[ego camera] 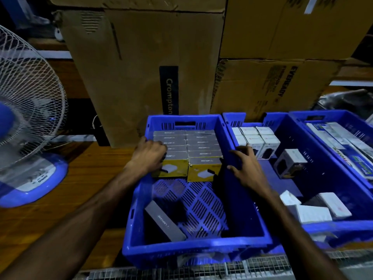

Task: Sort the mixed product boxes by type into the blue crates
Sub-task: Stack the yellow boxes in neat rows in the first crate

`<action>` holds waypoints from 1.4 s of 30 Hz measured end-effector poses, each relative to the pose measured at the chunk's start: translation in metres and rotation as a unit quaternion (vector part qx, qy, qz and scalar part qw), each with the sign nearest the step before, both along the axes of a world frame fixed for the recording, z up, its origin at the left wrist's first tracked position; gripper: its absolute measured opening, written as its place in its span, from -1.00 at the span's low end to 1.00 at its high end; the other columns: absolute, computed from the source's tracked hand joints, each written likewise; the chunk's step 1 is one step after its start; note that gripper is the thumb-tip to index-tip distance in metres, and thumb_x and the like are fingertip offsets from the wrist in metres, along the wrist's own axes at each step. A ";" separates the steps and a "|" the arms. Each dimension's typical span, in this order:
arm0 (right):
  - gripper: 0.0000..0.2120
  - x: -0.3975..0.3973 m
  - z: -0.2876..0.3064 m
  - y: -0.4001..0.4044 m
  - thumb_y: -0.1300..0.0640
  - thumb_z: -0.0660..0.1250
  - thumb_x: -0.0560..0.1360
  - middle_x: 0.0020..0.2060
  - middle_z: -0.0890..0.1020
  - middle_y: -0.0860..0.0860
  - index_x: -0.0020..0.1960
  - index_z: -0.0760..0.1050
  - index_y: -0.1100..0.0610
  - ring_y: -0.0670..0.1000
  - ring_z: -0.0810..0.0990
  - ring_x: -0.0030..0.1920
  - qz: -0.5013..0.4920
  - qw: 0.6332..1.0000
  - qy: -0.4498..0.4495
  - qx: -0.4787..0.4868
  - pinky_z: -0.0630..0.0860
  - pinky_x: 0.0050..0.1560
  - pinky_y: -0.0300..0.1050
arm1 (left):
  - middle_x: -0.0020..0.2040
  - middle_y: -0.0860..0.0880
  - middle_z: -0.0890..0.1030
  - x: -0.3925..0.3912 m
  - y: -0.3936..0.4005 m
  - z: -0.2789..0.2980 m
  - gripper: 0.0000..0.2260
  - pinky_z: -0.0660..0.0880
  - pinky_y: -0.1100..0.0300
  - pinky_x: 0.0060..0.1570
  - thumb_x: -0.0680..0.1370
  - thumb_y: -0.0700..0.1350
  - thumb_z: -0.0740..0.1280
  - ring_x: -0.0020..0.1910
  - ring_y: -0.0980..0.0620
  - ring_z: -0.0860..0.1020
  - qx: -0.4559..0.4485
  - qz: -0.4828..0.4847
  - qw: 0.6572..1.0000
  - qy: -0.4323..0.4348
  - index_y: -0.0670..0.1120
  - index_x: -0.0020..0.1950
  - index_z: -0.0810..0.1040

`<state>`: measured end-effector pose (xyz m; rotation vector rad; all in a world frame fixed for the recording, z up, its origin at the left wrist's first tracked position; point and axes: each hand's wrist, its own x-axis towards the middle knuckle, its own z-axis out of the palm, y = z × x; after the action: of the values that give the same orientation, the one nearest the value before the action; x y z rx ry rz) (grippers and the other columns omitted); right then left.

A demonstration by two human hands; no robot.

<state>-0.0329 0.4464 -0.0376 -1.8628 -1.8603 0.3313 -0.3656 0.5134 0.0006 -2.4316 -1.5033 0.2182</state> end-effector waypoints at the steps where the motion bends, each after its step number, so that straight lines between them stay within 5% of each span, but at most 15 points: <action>1: -0.49 0.000 0.000 0.000 0.08 0.47 0.54 0.44 0.34 0.09 0.45 0.47 0.12 0.19 0.46 0.38 0.000 1.000 0.004 0.003 0.52 0.29 0.14 | 0.12 -0.03 0.61 0.004 0.001 -0.003 -0.67 0.40 -0.07 0.21 0.52 0.14 0.43 0.11 -0.10 0.62 -0.003 0.004 1.000 0.013 0.00 0.18 0.55; 5: -0.50 0.001 -0.001 0.000 0.11 0.48 0.54 0.44 0.35 0.11 0.44 0.48 0.14 0.18 0.45 0.39 0.004 1.000 0.005 0.004 0.50 0.31 0.13 | 0.03 -0.05 0.62 0.018 0.001 -0.012 -0.76 0.50 -0.08 0.18 0.56 0.05 0.43 0.00 -0.09 0.63 -0.013 0.030 0.999 0.035 -0.05 0.15 0.60; 11: -0.51 0.002 -0.003 0.001 0.15 0.49 0.53 0.44 0.36 0.10 0.43 0.50 0.13 0.17 0.46 0.39 0.001 1.000 0.018 0.009 0.51 0.33 0.15 | 0.15 -0.09 0.65 0.035 0.000 -0.017 -0.54 0.56 -0.02 -0.06 0.42 0.12 0.61 0.13 -0.17 0.65 -0.055 0.083 0.995 0.027 -0.09 0.20 0.63; 15: -0.52 0.002 -0.004 0.001 0.18 0.50 0.51 0.42 0.38 0.11 0.42 0.52 0.12 0.17 0.46 0.39 0.001 1.000 0.023 0.012 0.49 0.34 0.13 | 0.13 -0.13 0.65 0.045 0.002 -0.021 -0.71 0.63 -0.08 -0.04 0.51 -0.15 0.54 0.12 -0.19 0.65 -0.068 0.110 0.991 0.029 -0.12 0.21 0.64; 20: -0.53 0.002 -0.002 -0.001 0.18 0.48 0.53 0.44 0.37 0.11 0.43 0.51 0.11 0.17 0.45 0.39 0.003 1.000 0.020 0.009 0.46 0.36 0.10 | 0.11 -0.16 0.63 0.047 0.004 -0.028 -0.85 0.62 -0.09 0.02 0.63 -0.23 0.36 0.11 -0.19 0.64 -0.064 0.108 0.992 0.014 -0.17 0.18 0.63; 29: -0.59 -0.001 0.005 -0.005 0.14 0.45 0.56 0.37 0.44 0.11 0.39 0.54 0.13 0.16 0.47 0.37 0.004 1.000 0.020 0.023 0.44 0.31 0.01 | 0.17 -0.10 0.57 0.022 -0.047 -0.018 -0.71 0.61 -0.07 0.05 0.52 -0.01 0.49 0.16 -0.20 0.59 -0.100 0.032 0.978 -0.178 -0.05 0.19 0.58; 33: -0.66 0.000 0.007 -0.021 0.08 0.43 0.58 0.27 0.52 0.08 0.33 0.58 0.11 0.15 0.56 0.20 0.003 0.997 0.007 0.075 0.50 0.12 -0.02 | 0.28 -0.02 0.56 0.000 -0.092 -0.012 -0.52 0.48 0.03 0.27 0.46 -0.02 0.49 0.33 -0.09 0.52 -0.213 -0.074 0.972 -0.059 0.09 0.37 0.53; 36: -0.71 -0.002 0.007 -0.042 0.10 0.46 0.56 0.20 0.53 0.09 0.26 0.62 0.14 0.15 0.58 0.16 0.012 0.995 -0.009 0.100 0.57 0.10 0.09 | 0.37 -0.05 0.53 -0.002 -0.110 -0.017 -0.45 0.38 -0.14 0.40 0.50 0.01 0.47 0.39 -0.12 0.49 -0.246 -0.085 0.963 0.067 0.12 0.47 0.44; 42: -0.77 -0.017 0.017 -0.073 0.16 0.50 0.52 0.11 0.58 0.11 0.17 0.67 0.17 0.16 0.60 0.15 0.027 0.993 -0.010 0.113 0.53 0.18 0.06 | 0.27 -0.16 0.59 0.029 -0.106 -0.024 -0.77 0.59 -0.18 0.14 0.62 -0.17 0.33 0.27 -0.22 0.58 -0.241 -0.117 0.961 0.071 -0.10 0.28 0.56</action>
<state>-0.0500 0.3732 -0.0205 -1.6727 -1.8781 0.1129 -0.3365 0.4071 -0.0239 -2.8591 -1.1916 0.7698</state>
